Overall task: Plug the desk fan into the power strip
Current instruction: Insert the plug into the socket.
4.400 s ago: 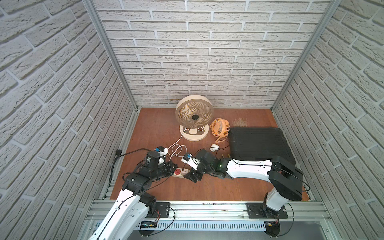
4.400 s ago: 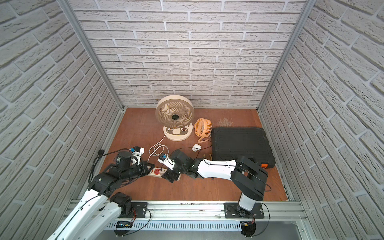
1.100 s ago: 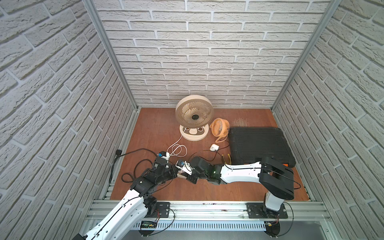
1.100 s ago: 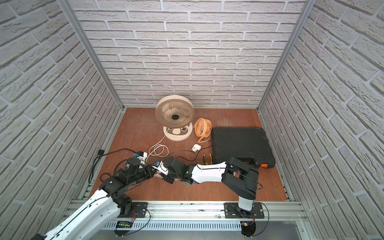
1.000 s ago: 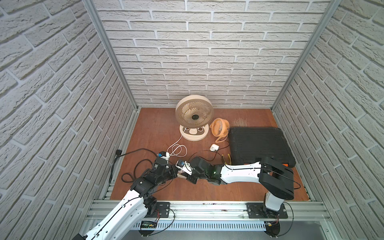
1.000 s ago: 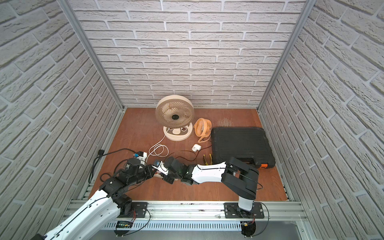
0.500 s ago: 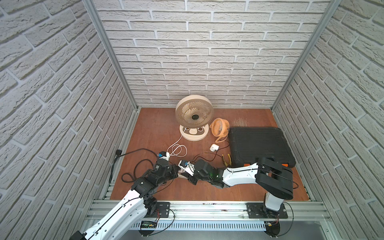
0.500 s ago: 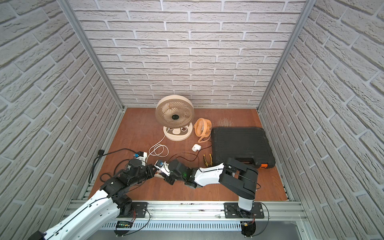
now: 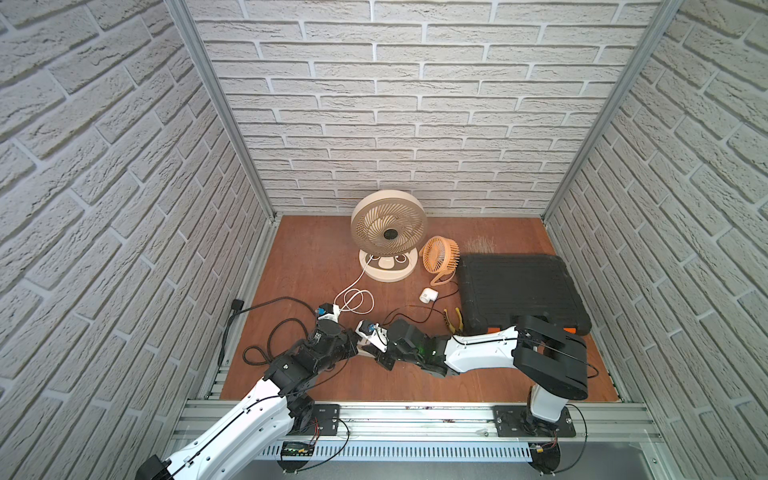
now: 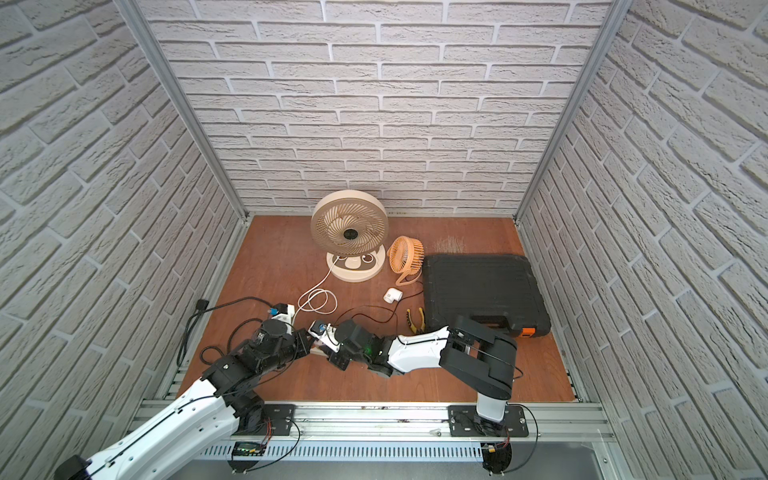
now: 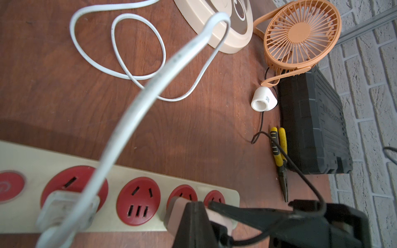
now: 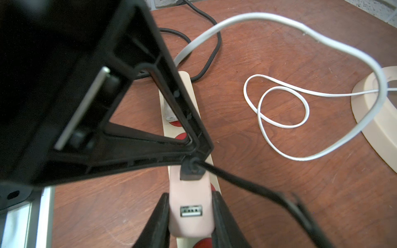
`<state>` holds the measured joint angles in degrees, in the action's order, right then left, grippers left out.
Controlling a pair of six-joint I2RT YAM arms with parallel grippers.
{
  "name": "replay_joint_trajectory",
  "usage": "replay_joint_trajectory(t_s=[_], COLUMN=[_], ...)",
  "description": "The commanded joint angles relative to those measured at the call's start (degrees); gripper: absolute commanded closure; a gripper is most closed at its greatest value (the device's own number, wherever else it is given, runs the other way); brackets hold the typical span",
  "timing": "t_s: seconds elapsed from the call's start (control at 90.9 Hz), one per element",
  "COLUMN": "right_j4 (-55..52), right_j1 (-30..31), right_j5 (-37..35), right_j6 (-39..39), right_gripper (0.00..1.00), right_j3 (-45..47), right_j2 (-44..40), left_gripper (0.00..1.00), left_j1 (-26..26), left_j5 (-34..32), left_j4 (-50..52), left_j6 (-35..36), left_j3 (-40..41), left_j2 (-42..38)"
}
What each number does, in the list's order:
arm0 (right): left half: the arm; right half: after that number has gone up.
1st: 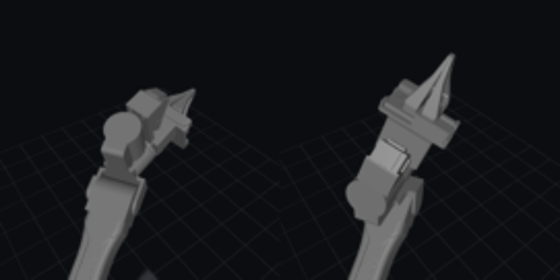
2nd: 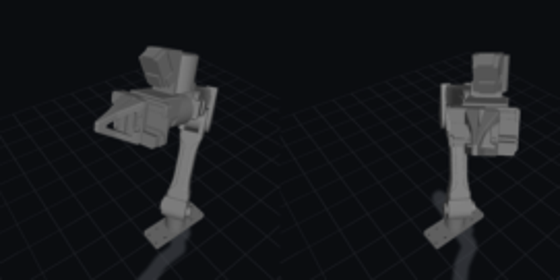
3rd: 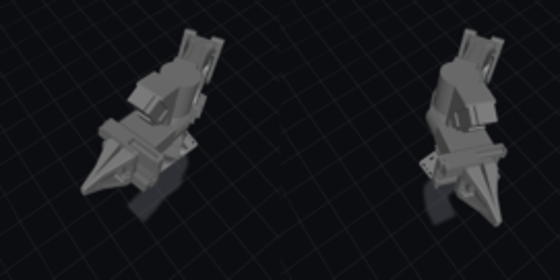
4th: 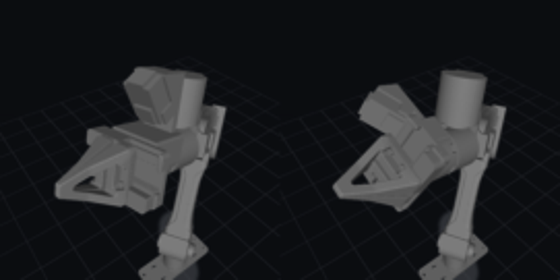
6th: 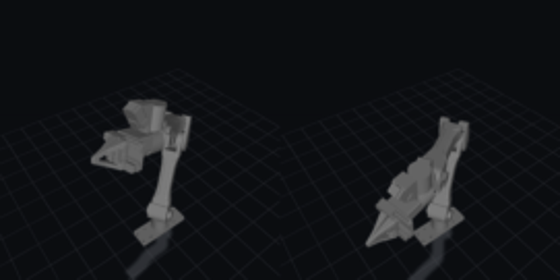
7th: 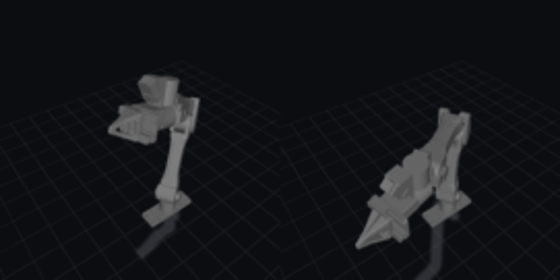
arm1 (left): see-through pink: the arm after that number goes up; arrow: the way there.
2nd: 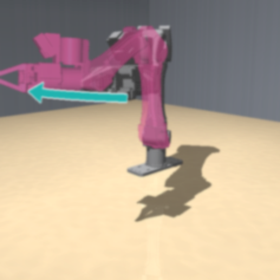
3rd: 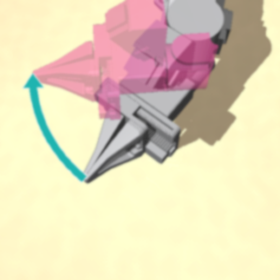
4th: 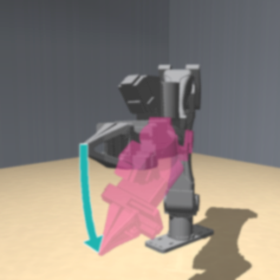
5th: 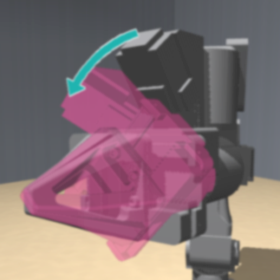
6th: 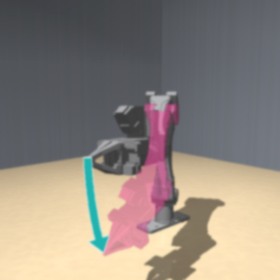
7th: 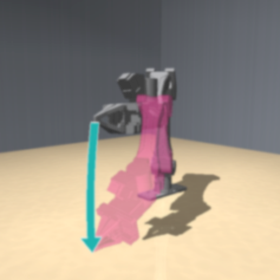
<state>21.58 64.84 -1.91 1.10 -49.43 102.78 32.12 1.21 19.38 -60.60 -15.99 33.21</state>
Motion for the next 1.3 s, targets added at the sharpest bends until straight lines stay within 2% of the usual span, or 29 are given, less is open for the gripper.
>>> replay_joint_trajectory(t_s=[0.0, 0.055, 0.121, 0.286, 0.385, 0.451, 0.528, 0.605, 0.957, 1.287], right_j4=[-18.09, -19.21, -21.11, -26.13, -27.42, -28.27, -29.46, -30.58, -26.99, -24.84], right_j1=[2.57, 2.53, 2.57, 2.0, 1.46, 1.43, 1.43, 1.43, 0.97, -1.38], right_j5=[1.92, 1.77, 1.39, 0.02, 0.08, 0.28, 0.69, 1.04, 2.05, 3.1], right_j6=[0.07, 0.02, 0.0, 0.02, 0.15, -0.15, -0.83, -1.46, -1.38, 0.56], right_gripper=[0.95, 0.91, 0.81, 0.76, 0.78, 0.85, 0.88, 0.96, 0.97, 0.97], right_j3=[1.37, 0.76, -0.3, -4.2, -5.77, -6.9, -8.14, -8.74, -3.61, -0.59], right_j2=[5.33, 4.54, 3.52, 1.88, 1.34, 1.37, 1.89, 2.51, 5.74, 2.86], left_gripper=[1.0, 1.0, 1.0, 1.0, 1.0, 1.0, 1.0, 1.0, 1.0, 1.0], left_j1=[1.93, 1.92, 1.9, 1.95, 1.93, 1.97, 1.95, 1.98, 1.98, 1.34], left_j5=[8.61, 8.48, 8.44, 8.35, 8.45, 8.45, 8.52, 8.45, 7.82, 2.83], left_j4=[7.42, 7.8, 7.87, 7.78, 7.69, 7.72, 7.83, 7.8, 8.68, 18.84], left_j6=[-0.57, -0.49, -0.49, -0.4, -0.4, -0.39, -0.44, -0.35, 0.55, 1.46], left_j3=[3.43, 3.34, 3.29, 3.51, 3.37, 3.4, 3.38, 3.42, 1.97, -3.08], left_j2=[0.49, 0.24, 0.07, 0.01, -0.13, -0.24, -0.43, -0.61, -0.34, -7.81])
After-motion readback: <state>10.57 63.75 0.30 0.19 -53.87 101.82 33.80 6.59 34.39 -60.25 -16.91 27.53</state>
